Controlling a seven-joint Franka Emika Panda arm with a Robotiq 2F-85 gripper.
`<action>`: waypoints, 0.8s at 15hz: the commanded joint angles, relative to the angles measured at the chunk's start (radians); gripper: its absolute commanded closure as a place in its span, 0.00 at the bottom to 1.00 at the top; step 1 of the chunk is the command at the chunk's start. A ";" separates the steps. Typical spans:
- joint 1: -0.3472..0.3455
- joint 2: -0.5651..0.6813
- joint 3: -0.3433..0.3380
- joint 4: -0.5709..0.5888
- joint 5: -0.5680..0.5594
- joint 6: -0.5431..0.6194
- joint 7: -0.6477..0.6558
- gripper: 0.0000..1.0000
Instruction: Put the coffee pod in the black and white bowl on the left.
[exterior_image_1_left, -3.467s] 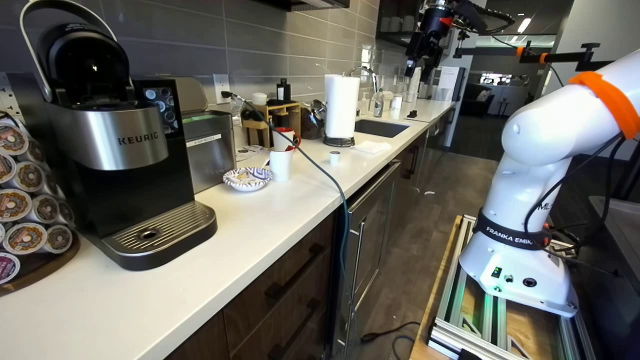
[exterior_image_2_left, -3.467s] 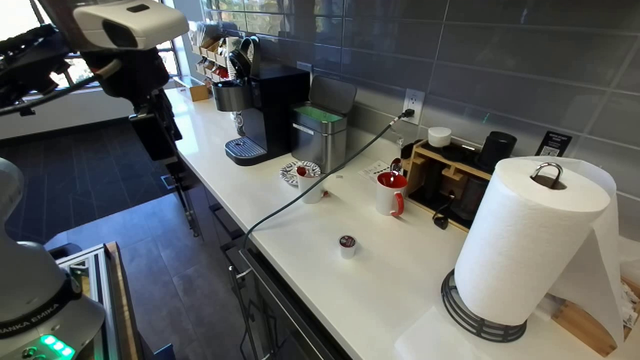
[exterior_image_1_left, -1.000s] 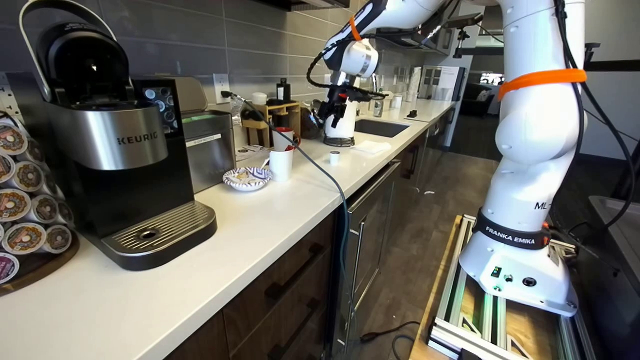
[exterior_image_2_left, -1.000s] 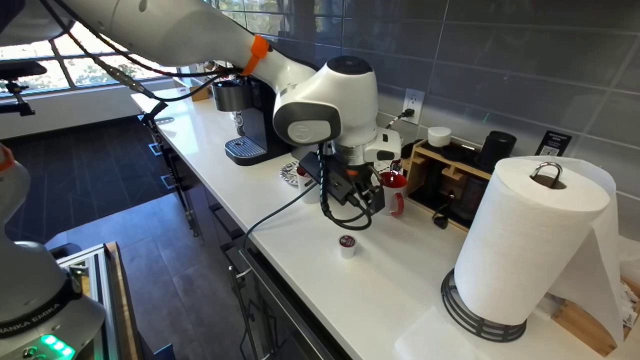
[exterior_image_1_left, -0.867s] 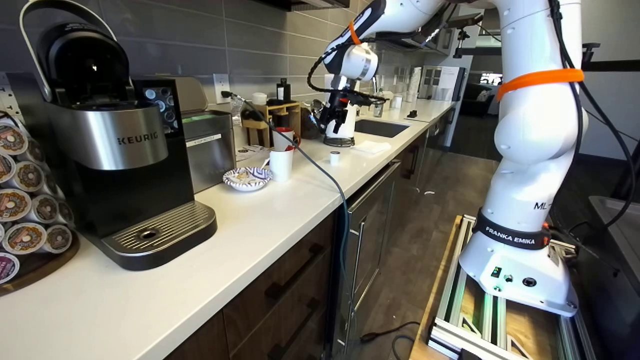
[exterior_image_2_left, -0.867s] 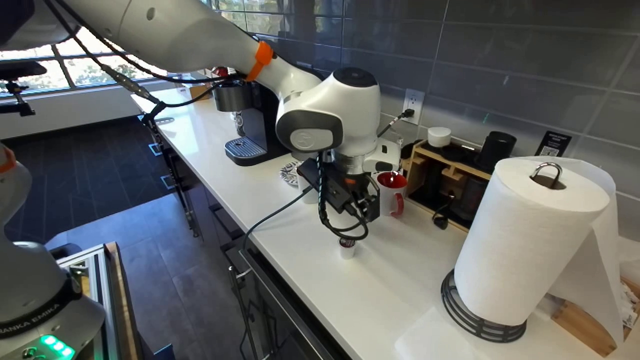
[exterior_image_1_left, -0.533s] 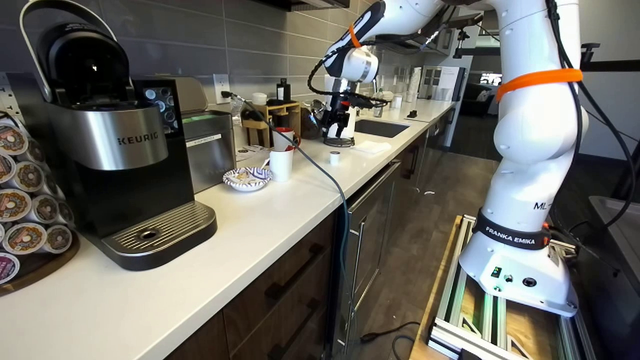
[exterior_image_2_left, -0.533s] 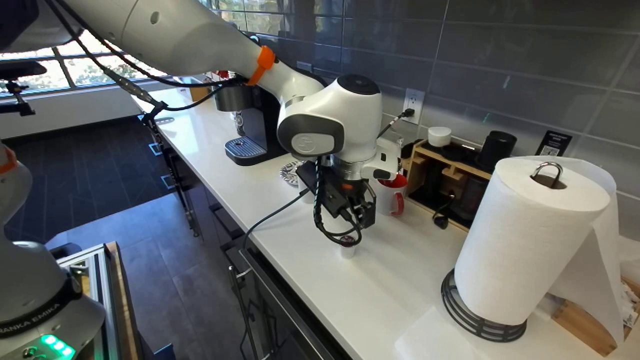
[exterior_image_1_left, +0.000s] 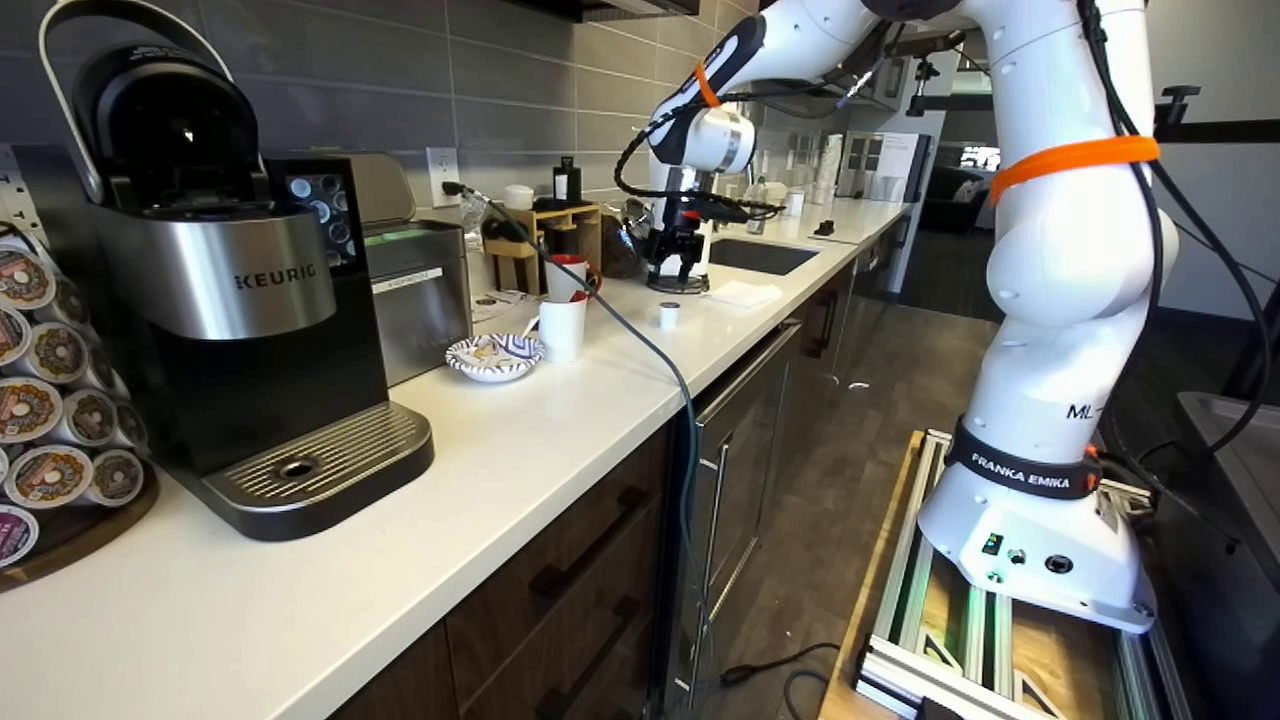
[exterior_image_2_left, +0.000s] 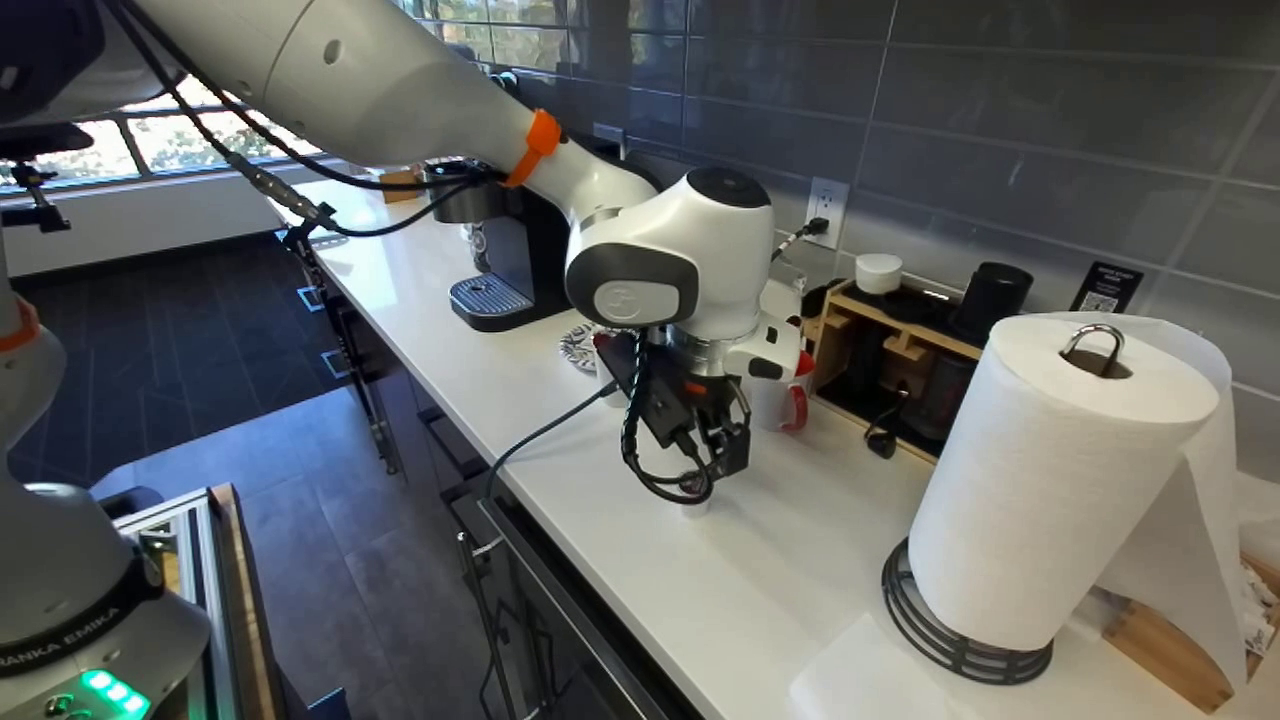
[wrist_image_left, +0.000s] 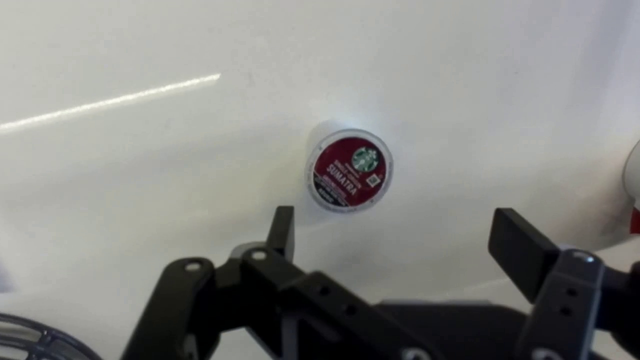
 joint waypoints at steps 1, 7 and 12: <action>0.005 0.062 0.001 0.043 -0.045 -0.037 0.089 0.00; 0.039 0.094 -0.028 0.060 -0.175 -0.037 0.293 0.00; 0.045 0.099 -0.014 0.066 -0.184 -0.034 0.314 0.00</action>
